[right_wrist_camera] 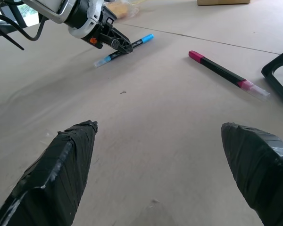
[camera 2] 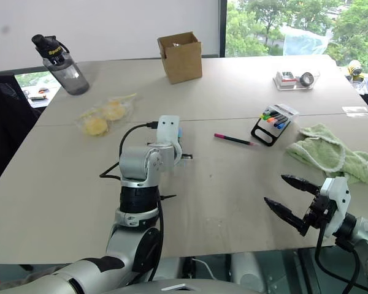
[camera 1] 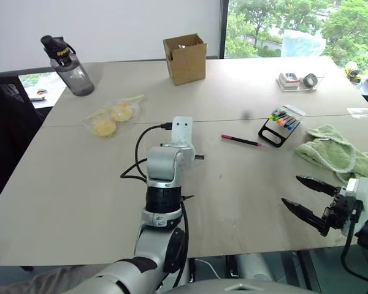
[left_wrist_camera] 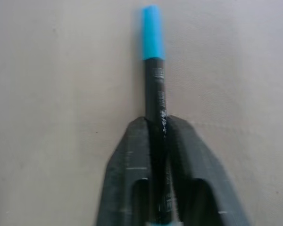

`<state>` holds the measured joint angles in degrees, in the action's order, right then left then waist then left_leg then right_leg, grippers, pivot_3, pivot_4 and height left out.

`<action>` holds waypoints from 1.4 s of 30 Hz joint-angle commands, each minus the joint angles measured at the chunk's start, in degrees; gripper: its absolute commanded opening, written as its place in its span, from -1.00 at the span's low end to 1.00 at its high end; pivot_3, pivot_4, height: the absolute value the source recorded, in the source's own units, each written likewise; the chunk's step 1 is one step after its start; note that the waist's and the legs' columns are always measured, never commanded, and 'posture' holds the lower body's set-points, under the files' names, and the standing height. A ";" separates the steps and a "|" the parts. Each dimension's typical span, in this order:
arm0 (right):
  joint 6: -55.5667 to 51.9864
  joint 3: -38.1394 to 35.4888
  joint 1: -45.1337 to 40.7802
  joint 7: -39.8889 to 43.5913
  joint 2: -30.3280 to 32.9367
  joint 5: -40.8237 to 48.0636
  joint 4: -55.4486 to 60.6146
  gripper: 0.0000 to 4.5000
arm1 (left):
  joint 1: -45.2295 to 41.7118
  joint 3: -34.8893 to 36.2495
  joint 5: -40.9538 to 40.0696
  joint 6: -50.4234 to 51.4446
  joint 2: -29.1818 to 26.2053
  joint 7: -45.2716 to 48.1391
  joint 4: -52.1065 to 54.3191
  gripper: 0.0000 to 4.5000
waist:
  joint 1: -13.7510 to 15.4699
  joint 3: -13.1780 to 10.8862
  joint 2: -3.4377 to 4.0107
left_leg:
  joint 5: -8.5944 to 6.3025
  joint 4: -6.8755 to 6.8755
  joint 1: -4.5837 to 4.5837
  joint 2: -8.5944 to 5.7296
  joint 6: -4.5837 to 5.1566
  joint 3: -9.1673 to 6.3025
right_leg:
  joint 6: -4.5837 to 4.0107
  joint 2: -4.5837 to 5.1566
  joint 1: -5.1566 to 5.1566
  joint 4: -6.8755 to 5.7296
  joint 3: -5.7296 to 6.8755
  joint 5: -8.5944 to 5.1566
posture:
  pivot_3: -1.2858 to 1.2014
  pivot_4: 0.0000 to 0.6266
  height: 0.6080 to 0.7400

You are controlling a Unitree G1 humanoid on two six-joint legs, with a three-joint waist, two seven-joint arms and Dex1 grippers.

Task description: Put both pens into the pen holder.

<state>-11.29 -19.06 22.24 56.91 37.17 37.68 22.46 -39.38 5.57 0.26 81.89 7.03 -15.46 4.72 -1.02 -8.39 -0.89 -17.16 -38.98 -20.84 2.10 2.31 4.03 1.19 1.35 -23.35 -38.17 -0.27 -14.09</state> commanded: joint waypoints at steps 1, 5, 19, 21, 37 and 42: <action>0.98 -1.90 -0.23 0.45 0.23 0.14 0.52 1.00 | 2.58 4.22 3.94 1.80 -0.25 -3.79 -4.65 -0.95 | -0.10 0.02 -0.03 | 0.00 0.08 0.14 0.00 0.00 0.00 | 0.01 -0.10 0.02 0.00 -0.19 0.00 | 0.03 -0.52 0.93; 1.10 -1.39 -1.02 0.26 0.18 -0.17 0.18 1.00 | 2.79 5.09 3.45 0.01 0.30 -4.12 -4.80 -0.95 | -0.27 0.04 -0.04 | 0.01 0.44 0.47 -0.01 -0.03 0.03 | -0.11 -0.34 0.03 0.00 -0.59 0.07 | 0.03 -0.52 0.93; -5.43 1.51 -6.14 -5.69 -0.26 0.85 3.14 1.00 | 14.69 -3.56 -10.45 -28.57 -13.64 26.38 2.08 -0.95 | 0.14 0.04 -0.02 | 0.17 0.75 1.04 0.03 -0.32 0.04 | -0.32 -0.34 0.37 0.01 -0.62 0.08 | 0.03 -0.52 0.93; -6.85 2.28 -7.79 -6.83 -0.52 1.26 3.37 1.00 | 16.56 -5.27 -13.52 -31.64 -16.55 33.88 3.85 -0.95 | 0.23 0.03 -0.03 | 0.17 0.74 0.95 0.02 -0.31 0.04 | -0.27 -0.33 0.16 0.12 -0.60 0.12 | 0.03 -0.52 0.93; -33.95 10.81 -31.51 -30.65 -13.19 21.86 5.23 1.00 | 22.76 -10.86 -34.91 -36.51 -26.03 64.32 15.58 -0.95 | 0.48 -0.15 -0.28 | 0.15 0.45 -1.01 0.02 -0.24 -0.06 | -0.47 -0.21 -1.46 0.27 -0.40 0.29 | 0.03 -0.52 0.93; -39.52 10.66 -32.27 -34.65 -13.68 28.80 5.16 1.00 | 22.69 -10.58 -36.93 -36.38 -26.65 64.36 15.88 -0.95 | 0.41 -0.15 -0.28 | 0.14 0.44 -1.04 -0.01 -0.21 -0.10 | -0.46 -0.32 -1.46 0.28 -0.34 0.28 | 0.03 -0.52 0.93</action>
<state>-49.76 -7.44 -9.16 23.39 23.84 63.10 26.41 -16.56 -5.14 -34.95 45.73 -19.49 48.48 18.43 -0.61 -8.54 -1.17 -17.02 -38.56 -21.88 2.09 2.11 3.93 0.73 1.03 -24.81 -37.90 -0.62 -13.80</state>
